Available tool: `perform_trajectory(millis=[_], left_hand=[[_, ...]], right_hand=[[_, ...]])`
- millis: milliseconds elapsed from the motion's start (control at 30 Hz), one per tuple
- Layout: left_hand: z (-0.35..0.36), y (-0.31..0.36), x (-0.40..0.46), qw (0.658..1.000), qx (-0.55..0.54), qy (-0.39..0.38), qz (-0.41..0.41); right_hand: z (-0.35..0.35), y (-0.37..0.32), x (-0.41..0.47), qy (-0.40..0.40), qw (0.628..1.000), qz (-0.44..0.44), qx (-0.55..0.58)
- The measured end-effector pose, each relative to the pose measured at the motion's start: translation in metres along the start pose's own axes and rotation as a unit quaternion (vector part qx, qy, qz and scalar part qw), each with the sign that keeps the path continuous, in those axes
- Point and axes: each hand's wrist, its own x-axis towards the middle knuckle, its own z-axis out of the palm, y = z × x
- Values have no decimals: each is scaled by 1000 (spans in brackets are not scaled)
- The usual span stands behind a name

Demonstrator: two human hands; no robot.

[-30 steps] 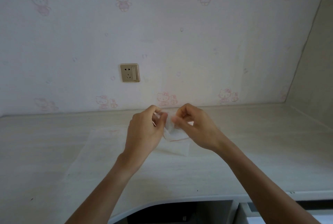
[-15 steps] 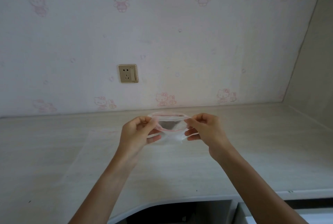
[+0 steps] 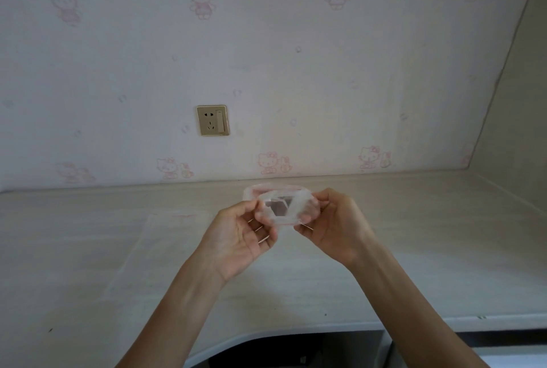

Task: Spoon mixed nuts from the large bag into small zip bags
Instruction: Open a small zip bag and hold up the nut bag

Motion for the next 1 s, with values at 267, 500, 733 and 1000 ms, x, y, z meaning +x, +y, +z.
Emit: perform_trajectory(millis=[267, 500, 733, 1000], left_hand=[[3, -3, -2, 999, 11, -53, -2], [3, -8, 0, 948, 249, -70, 183], [11, -25, 6, 856, 354, 128, 354], [-4, -30, 9, 725, 435, 224, 485]], right_hand=[[-5, 1, -3, -136, 989, -39, -35], [-8, 4, -9, -125, 971, -130, -157], [11, 17, -15, 56, 958, -163, -229], [8, 22, -11, 248, 931, -188, -188]])
